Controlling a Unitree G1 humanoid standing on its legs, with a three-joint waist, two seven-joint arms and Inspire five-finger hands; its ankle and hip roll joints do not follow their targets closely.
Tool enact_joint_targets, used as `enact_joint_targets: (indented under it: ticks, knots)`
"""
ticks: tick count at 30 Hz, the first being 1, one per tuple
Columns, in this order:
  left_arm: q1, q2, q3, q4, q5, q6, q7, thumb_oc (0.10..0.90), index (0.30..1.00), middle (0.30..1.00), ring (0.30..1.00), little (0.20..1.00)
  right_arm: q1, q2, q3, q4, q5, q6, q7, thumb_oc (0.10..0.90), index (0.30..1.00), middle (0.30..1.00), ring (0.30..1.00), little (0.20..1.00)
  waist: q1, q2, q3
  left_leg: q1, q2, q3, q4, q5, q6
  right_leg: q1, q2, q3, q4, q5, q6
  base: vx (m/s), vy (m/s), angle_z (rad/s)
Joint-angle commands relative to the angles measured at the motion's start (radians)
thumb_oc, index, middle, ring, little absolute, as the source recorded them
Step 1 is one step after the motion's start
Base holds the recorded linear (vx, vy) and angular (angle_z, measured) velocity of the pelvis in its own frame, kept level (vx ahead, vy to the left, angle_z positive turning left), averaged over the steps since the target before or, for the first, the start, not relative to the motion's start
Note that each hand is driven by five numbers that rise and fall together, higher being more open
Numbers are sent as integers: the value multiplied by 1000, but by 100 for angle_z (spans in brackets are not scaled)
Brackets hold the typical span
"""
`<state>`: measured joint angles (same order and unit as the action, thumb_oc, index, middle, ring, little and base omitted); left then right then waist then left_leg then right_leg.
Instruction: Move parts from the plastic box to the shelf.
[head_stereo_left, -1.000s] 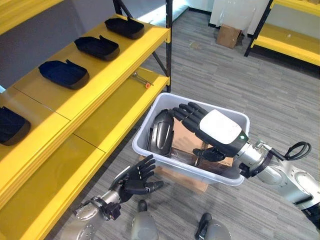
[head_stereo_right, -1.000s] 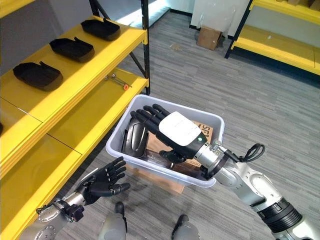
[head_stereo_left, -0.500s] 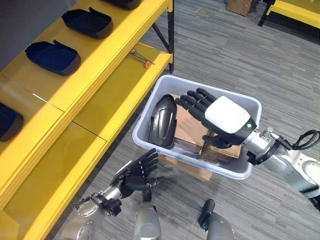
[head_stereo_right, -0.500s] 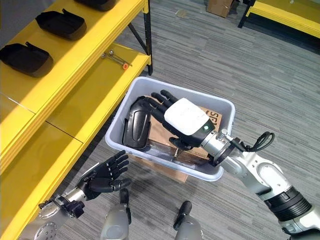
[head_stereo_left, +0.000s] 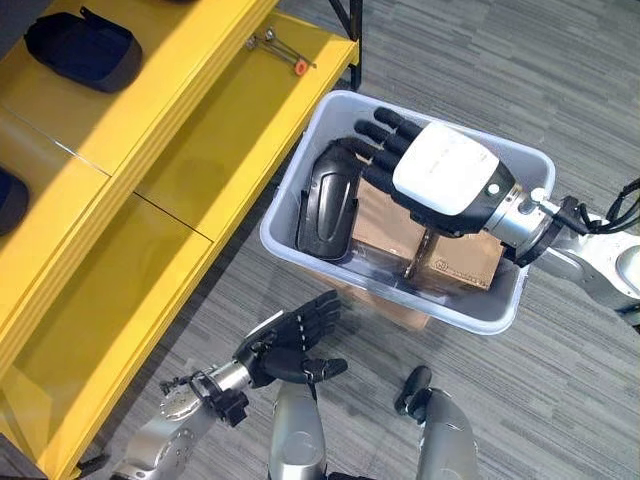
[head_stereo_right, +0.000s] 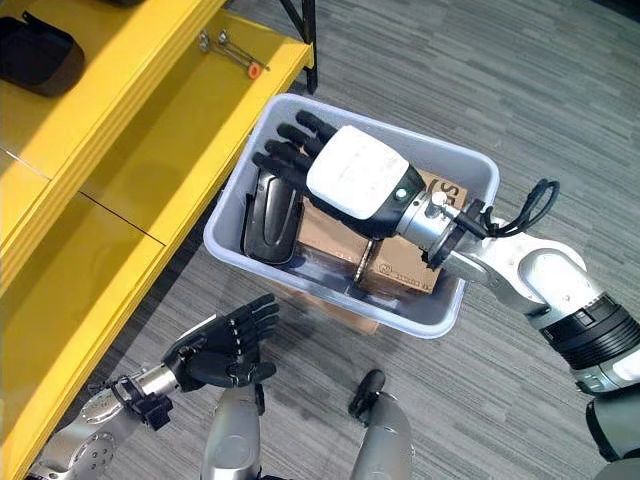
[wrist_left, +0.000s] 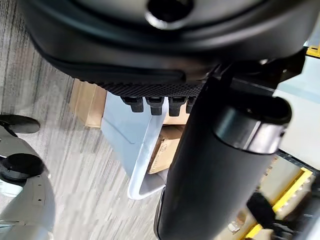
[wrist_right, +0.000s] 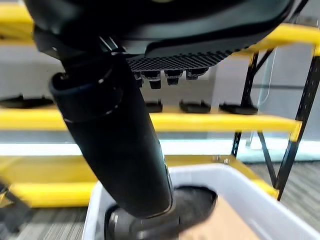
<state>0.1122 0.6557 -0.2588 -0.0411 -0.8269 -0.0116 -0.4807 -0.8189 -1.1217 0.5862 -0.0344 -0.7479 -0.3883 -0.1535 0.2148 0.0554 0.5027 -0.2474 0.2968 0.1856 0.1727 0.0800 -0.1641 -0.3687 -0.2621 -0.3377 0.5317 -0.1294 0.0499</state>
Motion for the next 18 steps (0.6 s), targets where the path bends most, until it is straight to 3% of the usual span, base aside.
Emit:
enact_joint_targets:
  ticks: [1, 6, 7, 9, 14, 15, 16, 18]
  knots:
    - [7, 31, 9, -122, -130, -174, 42, 900, 1000, 1000, 1000, 1000, -121, -21, -16, -45, 8, -15, -109, 900, 1000, 1000, 1000, 1000, 29, 10, -22, -81, -15, -79, -41, 36, 39, 33, 32, -67, 83, -124, 19, -25, -81, 3]
    - [4, 9, 53, -101, -131, -238, 73, 900, 1000, 1000, 1000, 1000, -112, 6, -12, -26, -33, 6, -124, 900, 1000, 1000, 1000, 1000, 49, -5, 11, -123, -19, -95, -35, 45, 39, -6, 35, -83, 103, -120, 10, -30, -99, 8]
    - [-3, 0, 73, -93, -124, -300, 115, 900, 1000, 1000, 1000, 1000, -113, 17, -2, -3, -45, 17, -130, 900, 1000, 1000, 1000, 1000, 58, -15, 17, -144, -19, -101, -38, 52, 37, -27, 40, -91, 112, -121, 6, -17, -129, 16]
    - [-10, -6, 94, -89, -114, -340, 151, 900, 1000, 1000, 1000, 1000, -115, 29, 11, 16, -54, 28, -140, 900, 1000, 1000, 1000, 1000, 66, -25, 17, -170, -17, -108, -40, 58, 37, -50, 45, -101, 117, -121, 4, -23, -132, 10]
    - [-34, -14, 144, -94, -92, -386, 212, 900, 1000, 1000, 1000, 1000, -113, 60, 35, 71, -102, 74, -209, 900, 1000, 1000, 1000, 1000, 81, -54, 17, -234, -4, -129, -39, 73, 32, -96, 60, -125, 123, -115, 1, -11, -128, 11]
    - [-37, -14, 153, -97, -77, -408, 222, 900, 1000, 1000, 1000, 1000, -115, 68, 38, 82, -130, 76, -237, 900, 1000, 1000, 1000, 1000, 79, -67, 17, -234, -5, -133, -37, 56, 23, -95, 60, -120, 129, -131, 14, -13, -86, -1]
    - [-40, -14, 155, -100, -76, -410, 225, 900, 1000, 1000, 1000, 1000, -119, 69, 37, 84, -134, 77, -243, 900, 1000, 1000, 1000, 1000, 84, -64, 17, -252, 2, -131, -39, 77, 30, -109, 64, -133, 124, -113, 2, 53, -96, -2]
    - [-46, -11, 159, -113, -71, -413, 248, 900, 1000, 1000, 1000, 1000, -123, 80, 46, 95, -143, 97, -259, 900, 1000, 1000, 1000, 1000, 82, -75, 17, -250, 0, -136, -38, 59, 21, -108, 61, -127, 135, -133, 16, 29, -55, 7]
